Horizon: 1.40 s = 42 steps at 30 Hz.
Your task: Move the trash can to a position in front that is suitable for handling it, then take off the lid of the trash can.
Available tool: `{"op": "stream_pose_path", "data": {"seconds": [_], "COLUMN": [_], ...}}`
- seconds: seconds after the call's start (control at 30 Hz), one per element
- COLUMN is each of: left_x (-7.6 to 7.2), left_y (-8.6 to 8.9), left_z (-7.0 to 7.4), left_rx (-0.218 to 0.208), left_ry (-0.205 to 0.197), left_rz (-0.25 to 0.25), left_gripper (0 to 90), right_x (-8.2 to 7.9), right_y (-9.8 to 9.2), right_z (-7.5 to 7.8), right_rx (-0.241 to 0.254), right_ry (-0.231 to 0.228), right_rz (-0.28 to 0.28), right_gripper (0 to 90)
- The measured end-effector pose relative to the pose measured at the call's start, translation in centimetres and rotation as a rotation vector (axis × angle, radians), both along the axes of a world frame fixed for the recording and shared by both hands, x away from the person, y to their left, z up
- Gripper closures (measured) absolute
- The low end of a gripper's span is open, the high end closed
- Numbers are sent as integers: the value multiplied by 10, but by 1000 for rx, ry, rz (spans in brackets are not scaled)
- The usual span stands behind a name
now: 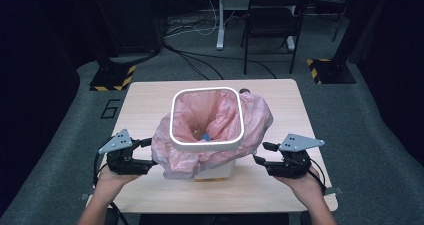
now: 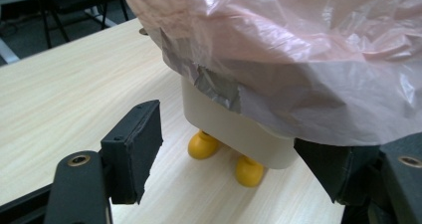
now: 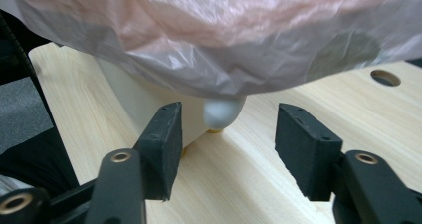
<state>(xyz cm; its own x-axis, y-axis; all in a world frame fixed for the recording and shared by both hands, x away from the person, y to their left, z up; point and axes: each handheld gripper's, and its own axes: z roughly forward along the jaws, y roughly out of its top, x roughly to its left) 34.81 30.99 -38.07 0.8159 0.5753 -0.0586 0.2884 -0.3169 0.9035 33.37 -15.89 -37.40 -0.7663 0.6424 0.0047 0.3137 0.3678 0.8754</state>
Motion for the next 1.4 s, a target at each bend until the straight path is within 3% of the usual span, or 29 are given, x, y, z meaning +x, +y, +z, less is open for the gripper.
{"op": "stream_pose_path", "data": {"seconds": [0.27,0.4,0.5,0.57,0.67,0.93,1.1,1.2,1.4], "left_x": [-3,-6,-11,-11,-11,-9,-4,-3,1], "left_y": [2,5,13,23,34,44,55,56,44], "left_z": [9,16,21,24,28,37,45,53,72], "left_rx": [55,63,16,-31,-68,-47,-71,-68,-47], "left_ry": [-9,-17,-32,-20,-7,-11,-12,-28,-42], "left_rz": [-9,-7,3,25,52,85,145,147,92], "left_gripper": [320,325,344,339,351,369,370,375,380], "right_x": [-2,-2,-2,-2,-2,1,5,6,5], "right_y": [-6,-7,-7,-9,-11,-14,-15,-14,-8], "right_z": [8,13,18,21,27,43,46,47,56], "right_rx": [-6,-1,-14,-23,-31,-62,-59,-50,-33], "right_ry": [-48,-56,-70,-78,-80,-96,-78,-81,-96], "right_rz": [8,21,17,17,7,24,34,38,67], "right_gripper": [484,491,477,466,452,449,452,459,441]}}
